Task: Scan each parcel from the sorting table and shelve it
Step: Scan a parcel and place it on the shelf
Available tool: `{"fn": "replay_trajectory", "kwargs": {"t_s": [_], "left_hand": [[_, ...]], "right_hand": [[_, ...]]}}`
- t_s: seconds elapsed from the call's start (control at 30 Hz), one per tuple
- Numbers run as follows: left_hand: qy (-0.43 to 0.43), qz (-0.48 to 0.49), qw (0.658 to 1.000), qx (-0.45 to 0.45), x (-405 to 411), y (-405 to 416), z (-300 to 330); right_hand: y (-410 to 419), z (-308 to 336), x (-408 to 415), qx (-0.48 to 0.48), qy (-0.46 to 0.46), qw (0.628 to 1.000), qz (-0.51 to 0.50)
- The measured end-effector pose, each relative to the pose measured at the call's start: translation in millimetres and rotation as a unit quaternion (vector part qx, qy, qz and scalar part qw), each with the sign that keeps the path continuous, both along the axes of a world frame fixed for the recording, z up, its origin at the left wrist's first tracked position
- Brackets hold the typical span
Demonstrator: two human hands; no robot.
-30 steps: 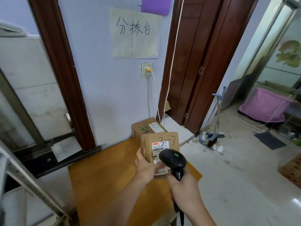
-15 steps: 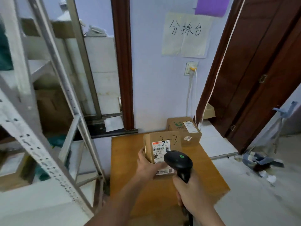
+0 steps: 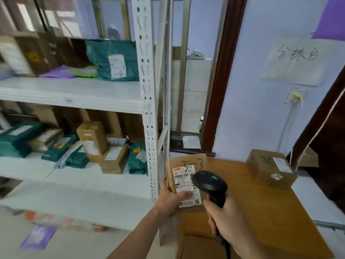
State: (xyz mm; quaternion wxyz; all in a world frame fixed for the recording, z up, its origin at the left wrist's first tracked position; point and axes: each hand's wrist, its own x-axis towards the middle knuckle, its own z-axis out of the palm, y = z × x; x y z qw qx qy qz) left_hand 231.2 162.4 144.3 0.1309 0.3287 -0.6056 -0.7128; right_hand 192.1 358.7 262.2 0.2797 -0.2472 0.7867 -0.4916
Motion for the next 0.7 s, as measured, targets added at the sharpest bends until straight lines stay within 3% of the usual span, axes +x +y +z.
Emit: {"fn": "replay_trajectory", "kwargs": {"t_s": [0.37, 0.7], "left_hand": [[-0.002, 0.149, 0.988, -0.032, 234, -85, 2], [0.007, 0.348, 0.937, -0.030, 389, -135, 10]], "right_hand": [[-105, -7, 151, -0.029, 0.025, 0.989, 0.145], [-210, 17, 252, -0.034, 0.038, 0.950, 0.308]]}}
